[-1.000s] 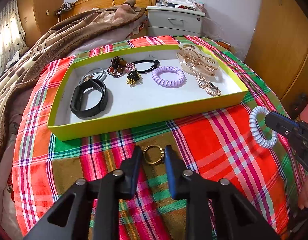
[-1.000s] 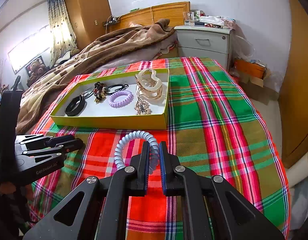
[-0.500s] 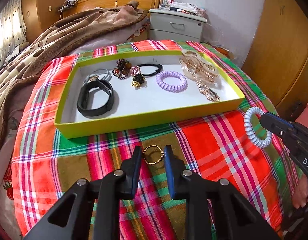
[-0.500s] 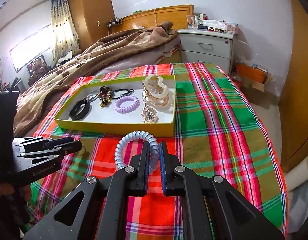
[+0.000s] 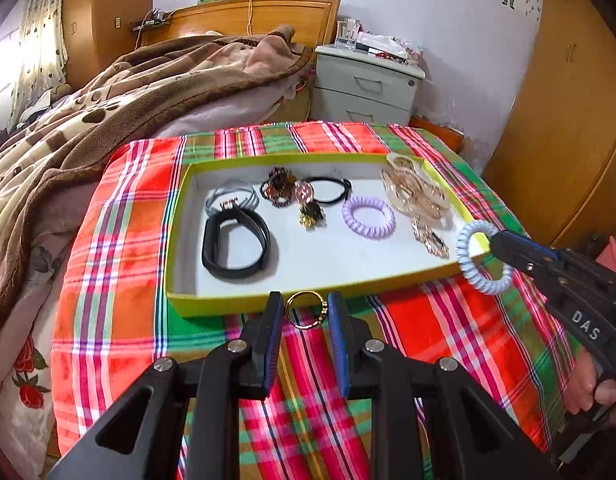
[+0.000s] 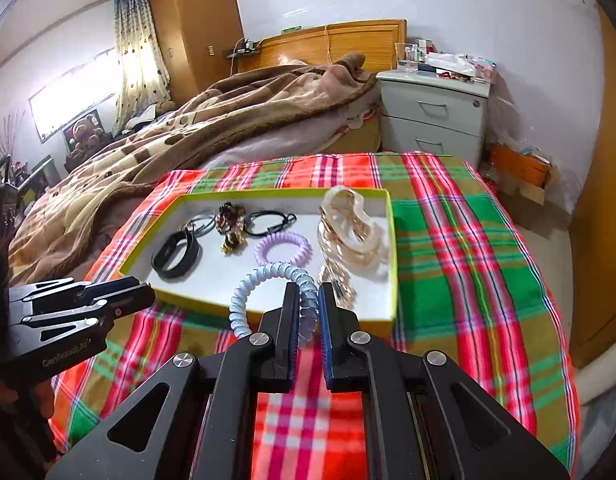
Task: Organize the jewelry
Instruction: 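Grasp the gold ring with the left tool while the right tool holds the white coil tie, then carry both items into the box and open both tools to release them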
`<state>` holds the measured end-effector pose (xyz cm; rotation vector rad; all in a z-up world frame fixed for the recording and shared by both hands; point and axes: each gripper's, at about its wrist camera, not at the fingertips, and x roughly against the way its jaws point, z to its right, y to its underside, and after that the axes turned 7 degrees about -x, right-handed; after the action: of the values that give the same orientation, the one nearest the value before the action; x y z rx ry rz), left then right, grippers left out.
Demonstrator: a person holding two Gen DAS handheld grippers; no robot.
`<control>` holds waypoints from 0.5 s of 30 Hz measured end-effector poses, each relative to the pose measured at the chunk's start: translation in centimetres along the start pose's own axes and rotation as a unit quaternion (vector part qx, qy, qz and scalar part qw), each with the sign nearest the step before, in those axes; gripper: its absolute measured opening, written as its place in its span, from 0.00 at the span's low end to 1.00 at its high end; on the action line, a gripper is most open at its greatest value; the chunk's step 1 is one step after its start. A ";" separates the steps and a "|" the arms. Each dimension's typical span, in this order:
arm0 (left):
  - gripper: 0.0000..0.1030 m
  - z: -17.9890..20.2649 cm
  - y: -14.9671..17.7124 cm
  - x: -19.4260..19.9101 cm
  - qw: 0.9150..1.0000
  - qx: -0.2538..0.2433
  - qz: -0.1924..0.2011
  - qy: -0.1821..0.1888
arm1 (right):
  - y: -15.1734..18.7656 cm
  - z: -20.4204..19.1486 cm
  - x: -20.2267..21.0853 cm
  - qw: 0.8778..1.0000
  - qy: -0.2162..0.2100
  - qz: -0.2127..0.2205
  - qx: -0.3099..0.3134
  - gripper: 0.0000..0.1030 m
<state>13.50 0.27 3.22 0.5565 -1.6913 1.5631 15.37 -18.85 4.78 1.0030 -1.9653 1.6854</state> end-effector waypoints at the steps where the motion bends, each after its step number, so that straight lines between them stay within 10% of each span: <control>1: 0.23 -0.2 -0.2 0.0 1.000 0.002 0.001 -0.001 | -0.2 -0.1 -0.3 1.000 -0.001 -0.001 0.000 0.09; 15: 0.23 -0.8 -2.5 -3.5 1.000 0.012 -0.012 0.012 | -1.8 -1.1 -5.3 0.999 0.011 -0.030 0.012 0.09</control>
<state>17.73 0.08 2.08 0.5665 -1.6448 1.5696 20.09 -16.35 2.74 1.0367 -1.8858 1.6832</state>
